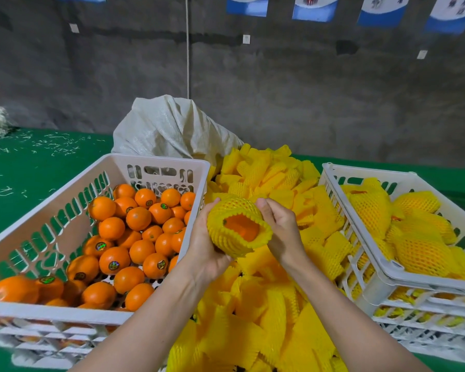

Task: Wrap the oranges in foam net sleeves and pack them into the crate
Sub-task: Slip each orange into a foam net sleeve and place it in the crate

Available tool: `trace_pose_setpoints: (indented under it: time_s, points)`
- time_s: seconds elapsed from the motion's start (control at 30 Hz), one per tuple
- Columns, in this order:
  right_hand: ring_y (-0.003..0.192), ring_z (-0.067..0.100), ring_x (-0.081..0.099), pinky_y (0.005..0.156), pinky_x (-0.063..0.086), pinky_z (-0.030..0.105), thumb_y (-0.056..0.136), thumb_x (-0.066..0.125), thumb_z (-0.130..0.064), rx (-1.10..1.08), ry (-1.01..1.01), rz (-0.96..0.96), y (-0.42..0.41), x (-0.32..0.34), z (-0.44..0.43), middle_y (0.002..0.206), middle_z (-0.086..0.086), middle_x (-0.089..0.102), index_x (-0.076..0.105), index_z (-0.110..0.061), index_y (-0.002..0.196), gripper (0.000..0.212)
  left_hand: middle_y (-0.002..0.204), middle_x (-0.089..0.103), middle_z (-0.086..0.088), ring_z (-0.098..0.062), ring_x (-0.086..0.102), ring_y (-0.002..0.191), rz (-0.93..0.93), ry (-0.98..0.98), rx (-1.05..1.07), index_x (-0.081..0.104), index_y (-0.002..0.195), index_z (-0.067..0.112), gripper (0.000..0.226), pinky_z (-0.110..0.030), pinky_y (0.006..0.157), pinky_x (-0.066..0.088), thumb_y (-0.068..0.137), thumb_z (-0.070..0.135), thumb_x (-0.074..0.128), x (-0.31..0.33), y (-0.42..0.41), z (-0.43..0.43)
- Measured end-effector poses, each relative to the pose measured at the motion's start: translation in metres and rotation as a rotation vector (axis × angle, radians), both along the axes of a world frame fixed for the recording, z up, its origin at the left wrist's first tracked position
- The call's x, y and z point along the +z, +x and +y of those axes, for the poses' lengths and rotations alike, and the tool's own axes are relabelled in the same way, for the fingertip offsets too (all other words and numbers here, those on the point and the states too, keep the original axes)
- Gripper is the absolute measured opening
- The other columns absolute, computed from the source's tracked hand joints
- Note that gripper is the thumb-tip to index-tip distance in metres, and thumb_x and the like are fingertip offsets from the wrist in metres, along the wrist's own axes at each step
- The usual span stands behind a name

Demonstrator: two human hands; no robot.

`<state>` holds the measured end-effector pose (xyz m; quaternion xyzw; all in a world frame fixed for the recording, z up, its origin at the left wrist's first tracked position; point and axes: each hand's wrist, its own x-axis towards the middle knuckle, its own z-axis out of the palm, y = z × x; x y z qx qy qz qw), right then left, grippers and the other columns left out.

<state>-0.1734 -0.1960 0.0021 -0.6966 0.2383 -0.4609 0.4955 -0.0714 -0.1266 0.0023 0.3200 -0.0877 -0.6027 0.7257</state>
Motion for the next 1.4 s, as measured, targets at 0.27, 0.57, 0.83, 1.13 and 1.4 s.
trace_pose_setpoints:
  time_s: [0.27, 0.57, 0.83, 1.13, 1.4]
  points:
    - [0.127, 0.021, 0.045, 0.108, 0.036, 0.045, 0.05, 0.038, -0.083, 0.17, 0.481, 0.281, -0.003, 0.019, 0.011, 0.135, -0.002, 0.049, 0.044, -0.031, 0.134, 0.099, 0.081, 0.074, -0.003, -0.023, 0.07, 0.08, -0.432, 0.179, 0.21, 0.066, 0.092, 0.027, 0.017, -0.032, 0.063, 0.054, 0.085, 0.043, 0.063, -0.001, 0.006, -0.006]
    - [0.092, 0.025, 0.068, 0.083, 0.054, 0.039, 0.082, 0.058, -0.048, 0.125, 0.723, 0.028, 0.009, 0.007, 0.011, 0.1, 0.01, 0.072, 0.067, -0.015, 0.106, 0.042, 0.041, 0.039, 0.004, -0.013, 0.039, 0.041, -0.773, 0.109, 0.473, 0.044, 0.053, 0.015, 0.048, -0.029, 0.047, 0.031, 0.096, 0.034, 0.05, -0.01, 0.011, -0.008]
    - [0.056, 0.005, 0.066, 0.059, 0.048, 0.026, 0.092, 0.044, -0.038, 0.184, 0.772, -0.167, 0.008, 0.001, 0.005, 0.062, -0.008, 0.07, 0.073, -0.037, 0.059, 0.044, 0.051, 0.065, 0.002, -0.008, 0.063, 0.048, -0.696, 0.068, 0.283, 0.064, 0.068, 0.009, 0.047, -0.016, 0.044, 0.048, 0.092, 0.045, 0.047, -0.004, 0.014, -0.008]
    - [0.101, 0.018, 0.064, 0.089, 0.052, 0.038, 0.09, 0.048, -0.043, 0.046, 0.577, -0.103, 0.003, 0.002, 0.01, 0.104, 0.001, 0.07, 0.067, -0.029, 0.103, 0.028, 0.104, 0.069, -0.012, -0.037, 0.063, 0.101, -0.312, 0.22, -0.091, 0.066, 0.097, 0.02, 0.061, -0.059, 0.082, 0.052, 0.061, 0.07, 0.061, 0.003, 0.016, -0.004]
    - [0.063, 0.012, 0.041, 0.059, 0.035, 0.037, 0.081, 0.05, -0.044, -0.187, 0.082, -0.071, -0.001, 0.009, 0.006, 0.063, -0.005, 0.042, 0.044, -0.02, 0.063, 0.031, 0.082, 0.073, -0.01, -0.025, 0.071, 0.069, -0.305, 0.058, -0.301, 0.076, 0.085, 0.019, 0.039, -0.037, 0.054, 0.056, 0.07, 0.053, 0.064, 0.01, 0.005, -0.011]
